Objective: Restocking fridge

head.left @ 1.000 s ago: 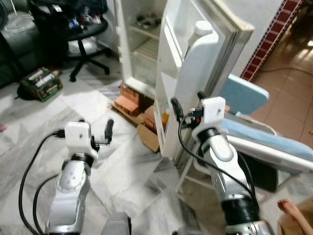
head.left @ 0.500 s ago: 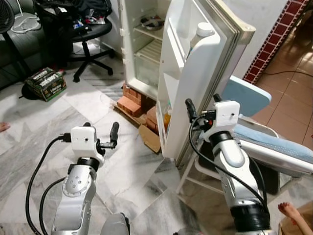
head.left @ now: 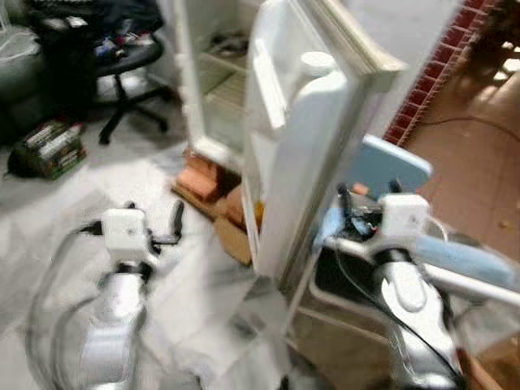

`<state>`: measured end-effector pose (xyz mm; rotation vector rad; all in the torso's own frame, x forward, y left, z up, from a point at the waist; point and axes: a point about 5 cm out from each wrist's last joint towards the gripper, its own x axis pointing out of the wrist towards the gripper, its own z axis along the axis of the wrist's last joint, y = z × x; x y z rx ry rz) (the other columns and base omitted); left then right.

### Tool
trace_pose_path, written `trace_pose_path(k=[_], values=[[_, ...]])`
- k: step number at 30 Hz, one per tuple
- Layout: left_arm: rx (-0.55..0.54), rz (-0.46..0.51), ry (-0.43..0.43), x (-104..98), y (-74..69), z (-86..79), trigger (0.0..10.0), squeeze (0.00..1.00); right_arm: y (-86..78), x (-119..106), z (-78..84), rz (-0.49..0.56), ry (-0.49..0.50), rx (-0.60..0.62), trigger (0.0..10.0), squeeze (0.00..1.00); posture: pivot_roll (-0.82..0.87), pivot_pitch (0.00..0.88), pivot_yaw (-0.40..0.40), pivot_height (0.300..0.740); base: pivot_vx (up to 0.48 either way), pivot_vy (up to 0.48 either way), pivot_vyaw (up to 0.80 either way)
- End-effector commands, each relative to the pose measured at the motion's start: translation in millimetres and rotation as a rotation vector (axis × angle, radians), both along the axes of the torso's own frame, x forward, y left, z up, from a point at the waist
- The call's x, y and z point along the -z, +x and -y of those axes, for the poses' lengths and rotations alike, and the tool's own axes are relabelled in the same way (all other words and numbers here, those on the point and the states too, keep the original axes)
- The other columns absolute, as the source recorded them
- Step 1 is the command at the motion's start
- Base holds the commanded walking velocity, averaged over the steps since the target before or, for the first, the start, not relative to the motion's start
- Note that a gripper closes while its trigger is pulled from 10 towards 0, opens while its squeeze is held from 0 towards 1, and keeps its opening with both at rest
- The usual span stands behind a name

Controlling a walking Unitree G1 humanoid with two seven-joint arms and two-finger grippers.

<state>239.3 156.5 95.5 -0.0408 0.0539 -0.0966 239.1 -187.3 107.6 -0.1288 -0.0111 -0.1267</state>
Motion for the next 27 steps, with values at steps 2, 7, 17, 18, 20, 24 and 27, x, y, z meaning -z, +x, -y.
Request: trace_pose_path(k=[2, 7, 17, 18, 20, 24, 27], values=[[-0.03, -0.01, 0.023, -1.4, -0.7, -11.6, 10.0, 0.0, 1.7, -10.5, -13.2, 0.041, 0.021, -0.029, 10.0, 0.0, 0.04, 0.09, -0.06, 0.74, 0.0, 0.0, 0.0], [-0.023, -0.01, 0.023, -1.8, -0.3, -11.0, 10.0, 0.0, 6.5, -13.6, -16.6, 0.044, 0.033, -0.038, 10.0, 0.0, 0.04, 0.089, -0.059, 0.74, 0.0, 0.0, 0.0], [-0.069, -0.04, 0.026, 0.8, -2.3, -15.8, 10.0, 0.0, 36.4, -26.2, -37.3, 0.059, 0.151, -0.209, 10.0, 0.0, 0.06, 0.098, -0.059, 0.74, 0.0, 0.0, 0.0], [-0.066, -0.041, 0.027, 0.7, -2.1, -15.2, 10.0, 0.0, 45.4, -31.9, -46.4, 0.078, 0.16, -0.247, 10.0, 0.0, 0.06, 0.097, -0.059, 0.74, 0.0, 0.0, 0.0], [-0.065, -0.041, 0.027, 0.8, -2.0, -15.0, 10.0, 0.0, 49.3, -34.8, -50.4, 0.088, 0.162, -0.259, 10.0, 0.0, 0.06, 0.097, -0.059, 0.74, 0.0, 0.0, 0.0], [-0.066, -0.046, 0.026, 1.5, -1.0, -14.6, 10.0, 0.0, 66.1, -48.5, -73.3, 0.132, 0.183, -0.325, 10.0, 0.0, 0.07, 0.096, -0.059, 0.74, 0.0, 0.0, 0.0], [-0.067, -0.048, 0.026, 1.6, -0.2, -14.6, 10.0, 0.0, 74.8, -55.4, -90.5, 0.145, 0.212, -0.379, 10.0, 0.0, 0.07, 0.094, -0.059, 0.74, 0.0, 0.0, 0.0]])
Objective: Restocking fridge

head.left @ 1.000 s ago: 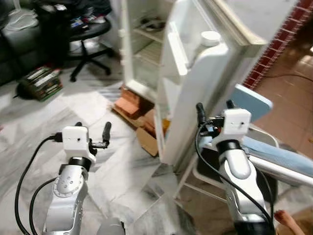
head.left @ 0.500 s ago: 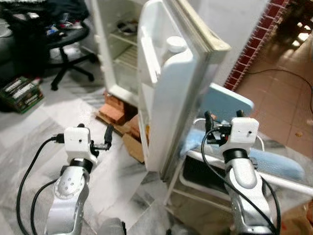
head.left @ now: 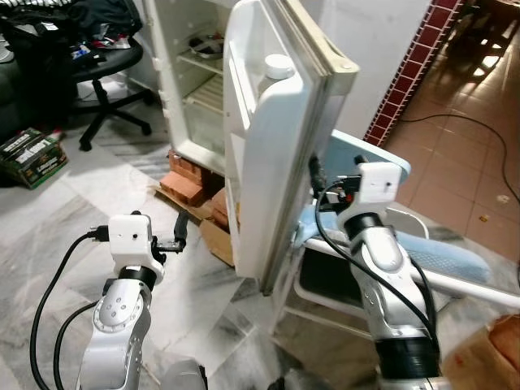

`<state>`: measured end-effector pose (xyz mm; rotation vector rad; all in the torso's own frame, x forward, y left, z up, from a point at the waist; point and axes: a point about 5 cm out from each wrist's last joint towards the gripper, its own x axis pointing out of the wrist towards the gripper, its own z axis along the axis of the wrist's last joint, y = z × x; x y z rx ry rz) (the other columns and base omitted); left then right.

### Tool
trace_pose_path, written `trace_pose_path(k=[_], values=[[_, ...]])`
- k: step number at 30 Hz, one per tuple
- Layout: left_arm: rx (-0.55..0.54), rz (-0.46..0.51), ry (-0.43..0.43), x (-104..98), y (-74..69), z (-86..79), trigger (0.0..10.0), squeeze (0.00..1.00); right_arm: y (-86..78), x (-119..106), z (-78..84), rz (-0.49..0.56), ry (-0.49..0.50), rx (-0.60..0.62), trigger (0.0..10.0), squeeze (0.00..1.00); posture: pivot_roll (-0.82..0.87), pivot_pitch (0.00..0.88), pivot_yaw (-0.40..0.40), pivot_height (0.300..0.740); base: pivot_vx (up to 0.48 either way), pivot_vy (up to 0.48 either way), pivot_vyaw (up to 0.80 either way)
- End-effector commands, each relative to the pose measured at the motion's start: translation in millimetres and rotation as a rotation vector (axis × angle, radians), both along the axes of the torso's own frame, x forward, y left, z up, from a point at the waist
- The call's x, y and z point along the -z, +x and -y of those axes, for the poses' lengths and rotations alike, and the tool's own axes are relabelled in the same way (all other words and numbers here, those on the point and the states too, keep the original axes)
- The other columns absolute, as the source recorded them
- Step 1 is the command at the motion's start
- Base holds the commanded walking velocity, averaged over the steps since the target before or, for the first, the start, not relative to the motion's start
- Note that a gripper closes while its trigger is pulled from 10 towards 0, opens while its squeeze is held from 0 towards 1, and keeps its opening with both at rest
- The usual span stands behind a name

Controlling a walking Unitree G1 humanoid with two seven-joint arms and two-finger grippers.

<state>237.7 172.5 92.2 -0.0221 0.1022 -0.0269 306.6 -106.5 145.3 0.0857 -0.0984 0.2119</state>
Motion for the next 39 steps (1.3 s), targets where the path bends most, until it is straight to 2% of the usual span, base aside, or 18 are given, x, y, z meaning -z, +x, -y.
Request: trace_pose_path(k=[1, 2, 3, 4, 5, 7, 9, 12, 14, 18, 20, 21, 22, 26, 27, 29, 34, 39], values=[[0.002, 0.0, 0.002, -1.5, 1.7, 1.5, 10.0, 0.0, 9.4, -19.2, -15.0, 0.069, 0.024, -0.045, 10.0, 0.0, 0.07, 0.094, -0.059, 0.74, 0.0, 0.0, 0.0], [0.008, -0.001, 0.002, -1.4, 2.8, 2.4, 10.0, 0.0, 13.0, -25.5, -37.0, 0.065, 0.079, -0.146, 10.0, 0.0, 0.08, 0.093, -0.061, 0.74, 0.0, 0.0, 0.0], [0.008, -0.001, 0.002, -1.4, 2.8, 2.4, 10.0, 0.0, 13.0, -25.5, -37.0, 0.065, 0.079, -0.146, 10.0, 0.0, 0.08, 0.093, -0.061, 0.74, 0.0, 0.0, 0.0], [0.01, -0.003, 0.002, -1.3, 3.5, 2.6, 10.0, 0.0, 11.1, -32.8, -58.2, 0.066, 0.138, -0.272, 10.0, 0.0, 0.08, 0.093, -0.062, 0.74, 0.0, 0.0, 0.0], [0.011, -0.003, 0.002, -1.3, 3.7, 2.7, 10.0, 0.0, 6.2, -37.4, -70.7, 0.065, 0.175, -0.376, 10.0, 0.0, 0.08, 0.092, -0.064, 0.74, 0.0, 0.0, 0.0], [0.011, -0.002, 0.003, -1.5, 3.7, 3.0, 10.0, 0.0, -14.8, -52.2, -94.8, 0.036, 0.358, -0.665, 10.0, 0.0, 0.09, 0.091, -0.067, 0.74, 0.0, 0.0, 0.0], [0.008, -0.003, 0.003, -1.1, 3.0, 2.5, 10.0, 0.0, -43.2, -67.6, -106.7, 0.04, 0.47, -0.948, 10.0, 0.0, 0.09, 0.091, -0.07, 0.74, 0.0, 0.0, 0.0], [0.004, -0.006, 0.001, -0.8, 2.5, 1.8, 10.0, 0.0, -55.1, -65.1, -104.8, 0.025, 0.463, -1.039, 10.0, 0.0, 0.09, 0.092, -0.074, 0.74, 0.0, 0.0, 0.0], [0.003, -0.006, 0.0, -1.0, 2.6, 1.5, 10.0, 0.0, -56.2, -55.3, -99.7, 0.001, 0.417, -1.028, 10.0, 0.0, 0.09, 0.093, -0.074, 0.74, 0.0, 0.0, 0.0], [0.003, -0.005, 0.0, -0.8, 3.6, 1.3, 10.0, 0.0, -42.0, -23.3, -72.0, -0.097, 0.273, -0.833, 10.0, 0.0, 0.08, 0.093, -0.068, 0.74, 0.0, 0.0, 0.0], [0.005, -0.003, 0.002, -1.1, 4.9, 1.6, 10.0, 0.0, -38.2, -13.8, -58.7, -0.117, 0.204, -0.733, 10.0, 0.0, 0.08, 0.093, -0.068, 0.74, 0.0, 0.0, 0.0], [0.005, -0.003, 0.002, -1.1, 4.9, 1.6, 10.0, 0.0, -38.2, -13.8, -58.7, -0.117, 0.204, -0.733, 10.0, 0.0, 0.08, 0.093, -0.068, 0.74, 0.0, 0.0, 0.0], [0.005, 0.001, 0.004, -1.7, 6.0, 1.6, 10.0, 0.0, -33.9, -4.4, -45.4, -0.134, 0.164, -0.619, 10.0, 0.0, 0.07, 0.09, -0.065, 0.74, 0.0, 0.0, 0.0], [-0.001, 0.014, 0.01, -3.7, 8.8, 1.2, 10.0, 0.0, -31.0, 10.0, -22.7, -0.13, 0.05, -0.434, 10.0, 0.0, 0.06, 0.087, -0.063, 0.74, 0.0, 0.0, 0.0], [-0.001, 0.014, 0.01, -3.7, 8.8, 1.2, 10.0, 0.0, -31.0, 10.0, -22.7, -0.13, 0.05, -0.434, 10.0, 0.0, 0.06, 0.087, -0.063, 0.74, 0.0, 0.0, 0.0], [-0.007, 0.022, 0.01, -5.3, 9.9, 0.9, 10.0, 0.0, -32.4, 17.7, -3.1, -0.128, 0.031, -0.293, 10.0, 0.0, 0.06, 0.086, -0.065, 0.74, 0.0, 0.0, 0.0], [-0.029, 0.017, 0.006, -4.7, 10.7, -2.2, 10.0, 0.0, -35.2, 24.1, 24.5, -0.113, -0.019, -0.095, 10.0, 0.0, 0.05, 0.084, -0.069, 0.74, 0.0, 0.0, 0.0], [-0.027, 0.005, -0.009, -1.6, 11.7, -2.6, 10.0, 0.0, -37.7, 31.7, 33.8, -0.13, -0.034, -0.028, 10.0, 0.0, 0.05, 0.079, -0.067, 0.74, 0.0, 0.0, 0.0]])
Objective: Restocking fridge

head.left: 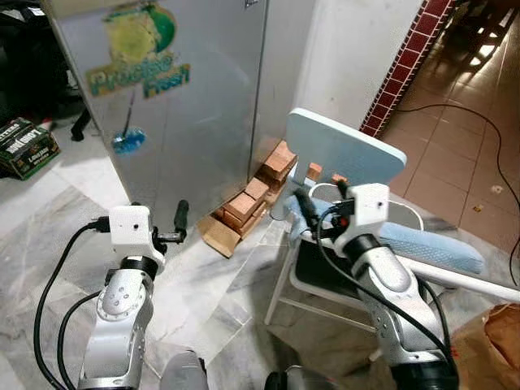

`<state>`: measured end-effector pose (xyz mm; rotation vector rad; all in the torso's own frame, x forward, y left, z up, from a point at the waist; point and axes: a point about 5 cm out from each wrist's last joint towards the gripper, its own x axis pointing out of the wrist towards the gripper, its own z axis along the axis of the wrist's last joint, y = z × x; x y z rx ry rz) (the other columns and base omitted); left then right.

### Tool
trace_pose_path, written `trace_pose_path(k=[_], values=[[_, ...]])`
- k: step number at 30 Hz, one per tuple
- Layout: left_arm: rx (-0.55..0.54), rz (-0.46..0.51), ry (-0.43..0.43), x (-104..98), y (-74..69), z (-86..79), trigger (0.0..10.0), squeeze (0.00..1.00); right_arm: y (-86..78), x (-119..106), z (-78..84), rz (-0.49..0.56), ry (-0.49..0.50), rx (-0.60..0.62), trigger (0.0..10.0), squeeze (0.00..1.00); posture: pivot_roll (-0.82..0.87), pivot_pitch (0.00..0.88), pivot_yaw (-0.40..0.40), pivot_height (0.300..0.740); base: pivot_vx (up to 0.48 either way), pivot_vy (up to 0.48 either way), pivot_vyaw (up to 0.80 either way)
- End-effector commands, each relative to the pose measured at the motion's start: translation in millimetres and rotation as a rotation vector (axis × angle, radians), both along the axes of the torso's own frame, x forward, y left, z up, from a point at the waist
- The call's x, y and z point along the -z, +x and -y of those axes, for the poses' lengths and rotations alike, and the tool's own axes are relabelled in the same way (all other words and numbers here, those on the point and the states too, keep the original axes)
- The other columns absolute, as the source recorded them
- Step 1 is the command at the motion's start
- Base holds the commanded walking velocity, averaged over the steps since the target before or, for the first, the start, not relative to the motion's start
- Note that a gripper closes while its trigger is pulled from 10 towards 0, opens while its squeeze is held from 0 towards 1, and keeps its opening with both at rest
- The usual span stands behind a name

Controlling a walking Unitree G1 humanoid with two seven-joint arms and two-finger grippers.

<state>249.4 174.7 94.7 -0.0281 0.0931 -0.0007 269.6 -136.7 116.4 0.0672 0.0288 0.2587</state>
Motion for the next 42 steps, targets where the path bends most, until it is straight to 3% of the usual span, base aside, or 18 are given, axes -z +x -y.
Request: trace_pose_path(k=[1, 11, 42], values=[[0.005, -0.006, -0.005, 1.1, 0.6, 0.4, 10.0, 0.0, -0.4, 3.4, 4.1, -0.007, -0.001, 0.029, 10.0, 0.0, 0.05, 0.078, -0.067, 0.74, 0.0, 0.255, 0.0], [0.019, -0.012, -0.005, 2.3, 2.3, 3.6, 10.0, 0.0, 3.9, 5.8, 3.5, 0.007, -0.026, 0.056, 10.0, 0.0, 0.05, 0.079, -0.07, 0.74, 0.0, 0.384, -0.05], [0.058, -0.013, -0.04, -0.1, 3.6, 11.3, 10.0, 0.0, 7.3, 5.2, 0.3, 0.021, -0.011, 0.051, 10.0, 0.0, 0.04, 0.08, -0.068, 0.74, 0.0, 0.466, -0.8]])
